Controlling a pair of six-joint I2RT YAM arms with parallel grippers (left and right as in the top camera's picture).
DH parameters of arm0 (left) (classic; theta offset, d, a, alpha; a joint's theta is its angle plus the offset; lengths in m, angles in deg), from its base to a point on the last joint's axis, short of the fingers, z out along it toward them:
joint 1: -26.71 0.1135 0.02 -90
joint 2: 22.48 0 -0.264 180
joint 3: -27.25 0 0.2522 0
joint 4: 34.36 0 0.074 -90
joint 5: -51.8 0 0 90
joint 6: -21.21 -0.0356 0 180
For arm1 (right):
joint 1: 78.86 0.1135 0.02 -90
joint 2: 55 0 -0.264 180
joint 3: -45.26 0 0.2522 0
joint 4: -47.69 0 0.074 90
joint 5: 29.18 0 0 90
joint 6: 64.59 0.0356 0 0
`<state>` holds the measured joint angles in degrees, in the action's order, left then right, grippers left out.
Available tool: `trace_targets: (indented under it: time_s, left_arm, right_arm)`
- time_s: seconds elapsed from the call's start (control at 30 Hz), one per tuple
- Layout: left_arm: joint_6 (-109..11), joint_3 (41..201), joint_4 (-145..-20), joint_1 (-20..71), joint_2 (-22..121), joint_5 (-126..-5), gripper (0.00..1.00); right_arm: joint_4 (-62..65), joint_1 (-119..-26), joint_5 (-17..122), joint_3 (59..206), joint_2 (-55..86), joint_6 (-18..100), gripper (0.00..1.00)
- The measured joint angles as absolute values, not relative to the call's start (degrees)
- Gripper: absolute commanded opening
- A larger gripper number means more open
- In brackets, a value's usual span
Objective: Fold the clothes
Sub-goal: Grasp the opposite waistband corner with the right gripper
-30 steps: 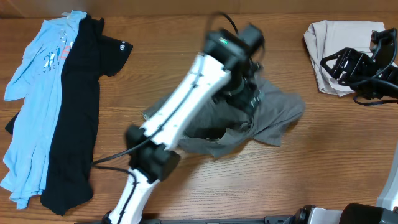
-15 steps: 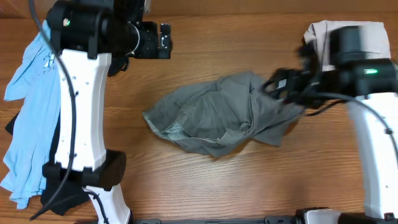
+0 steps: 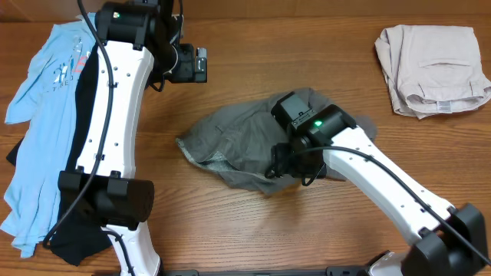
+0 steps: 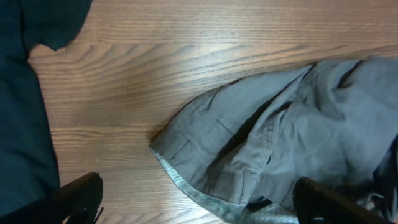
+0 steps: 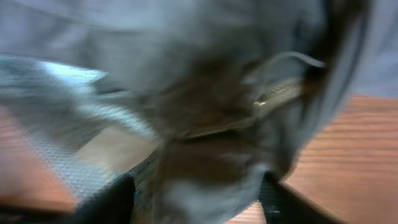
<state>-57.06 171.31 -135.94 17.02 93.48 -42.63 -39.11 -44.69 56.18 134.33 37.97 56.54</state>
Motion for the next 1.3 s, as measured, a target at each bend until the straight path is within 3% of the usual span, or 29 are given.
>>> trace_targets:
  time_s: [0.03,0.07,0.17,0.33,0.8,1.3]
  left_arm:
    - [-57.06,170.2,-135.67,17.02,93.48,-42.61,1.0]
    - [-57.06,169.24,-135.43,17.02,93.48,-42.61,1.0]
    - [-57.08,166.55,-135.15,17.02,93.48,-42.48,1.0]
    - [-57.11,162.2,-134.78,17.02,93.48,-42.43,1.0]
    - [-59.84,146.46,-137.03,17.02,93.48,-43.07,0.98]
    - [-62.7,128.15,-111.96,22.74,93.56,-45.58,0.98]
  right_arm:
    - [-40.48,-44.66,58.08,134.24,38.73,57.97,0.34]
    - [-41.73,-44.71,60.29,133.63,39.1,59.25,0.22]
    - [-42.54,-44.71,63.92,131.35,39.19,62.4,0.11]
    - [-40.64,-44.71,65.47,124.62,39.19,66.34,0.04]
    - [-33.95,-44.88,62.26,119.94,39.26,68.52,0.09]
    - [-31.3,-47.7,61.64,119.75,39.26,63.47,0.12]
